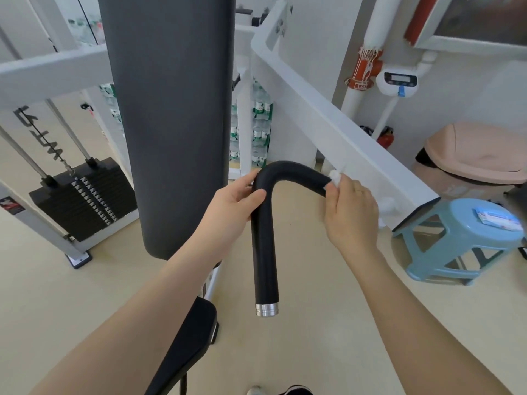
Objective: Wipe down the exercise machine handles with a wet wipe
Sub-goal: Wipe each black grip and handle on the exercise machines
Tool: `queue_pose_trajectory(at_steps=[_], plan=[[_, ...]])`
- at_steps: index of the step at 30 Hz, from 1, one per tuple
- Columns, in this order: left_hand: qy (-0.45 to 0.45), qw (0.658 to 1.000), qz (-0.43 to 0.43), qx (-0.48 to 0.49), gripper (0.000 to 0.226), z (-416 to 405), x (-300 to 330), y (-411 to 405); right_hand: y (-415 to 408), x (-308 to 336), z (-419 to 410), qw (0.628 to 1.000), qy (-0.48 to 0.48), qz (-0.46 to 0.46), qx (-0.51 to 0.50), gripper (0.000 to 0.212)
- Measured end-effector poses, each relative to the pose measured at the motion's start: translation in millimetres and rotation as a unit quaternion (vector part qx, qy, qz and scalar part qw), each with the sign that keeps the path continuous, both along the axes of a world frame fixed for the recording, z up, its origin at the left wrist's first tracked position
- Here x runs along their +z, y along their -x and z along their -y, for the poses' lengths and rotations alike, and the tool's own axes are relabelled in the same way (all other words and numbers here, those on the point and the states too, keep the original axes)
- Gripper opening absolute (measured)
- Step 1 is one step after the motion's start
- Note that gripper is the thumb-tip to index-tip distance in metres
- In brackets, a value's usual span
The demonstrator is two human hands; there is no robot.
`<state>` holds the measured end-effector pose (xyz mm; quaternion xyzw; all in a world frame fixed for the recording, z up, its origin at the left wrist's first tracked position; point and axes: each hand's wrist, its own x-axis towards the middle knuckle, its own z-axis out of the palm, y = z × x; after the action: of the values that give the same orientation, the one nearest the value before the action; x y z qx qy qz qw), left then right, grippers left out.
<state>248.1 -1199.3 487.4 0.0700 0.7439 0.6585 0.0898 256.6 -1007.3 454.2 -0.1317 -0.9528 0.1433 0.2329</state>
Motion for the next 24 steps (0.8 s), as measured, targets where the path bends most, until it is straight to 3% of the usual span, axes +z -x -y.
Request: queue_pose_trajectory(at_steps=[3,7,10,14,16,17,20,24], plan=[[0.003,1.000,-0.002,-0.006,0.034,1.4,0.1,2.2,13.7,0.6,16.5,0.997,0.046,-0.046,0.028,0.031],[-0.044,0.998,0.049,0.020,0.030,1.0,-0.4,1.6,22.2,12.2,53.1,0.966,0.114,-0.100,0.211,0.031],[-0.132,0.983,0.123,0.043,0.038,9.1,-6.2,-1.7,-5.0,15.1,72.7,0.933,0.157,-0.015,0.323,0.035],[-0.104,0.983,0.145,0.045,0.051,35.4,-15.0,-5.0,-43.7,24.8,92.5,0.912,0.045,0.100,0.394,0.031],[-0.103,0.983,0.144,0.050,0.051,54.4,-14.6,-10.7,-53.9,41.9,114.2,0.877,0.143,0.219,0.403,0.027],[-0.107,0.983,0.138,0.048,0.052,65.8,-12.9,-15.9,-55.5,48.8,127.3,0.864,0.219,0.235,0.388,0.026],[-0.136,0.980,0.136,0.049,0.056,109.2,-7.7,-32.9,-53.2,55.2,172.6,0.844,0.380,0.178,0.333,0.026],[-0.098,0.983,0.134,0.072,0.053,188.9,-7.6,-49.2,-47.6,44.0,244.0,0.759,0.552,0.207,0.274,0.028]])
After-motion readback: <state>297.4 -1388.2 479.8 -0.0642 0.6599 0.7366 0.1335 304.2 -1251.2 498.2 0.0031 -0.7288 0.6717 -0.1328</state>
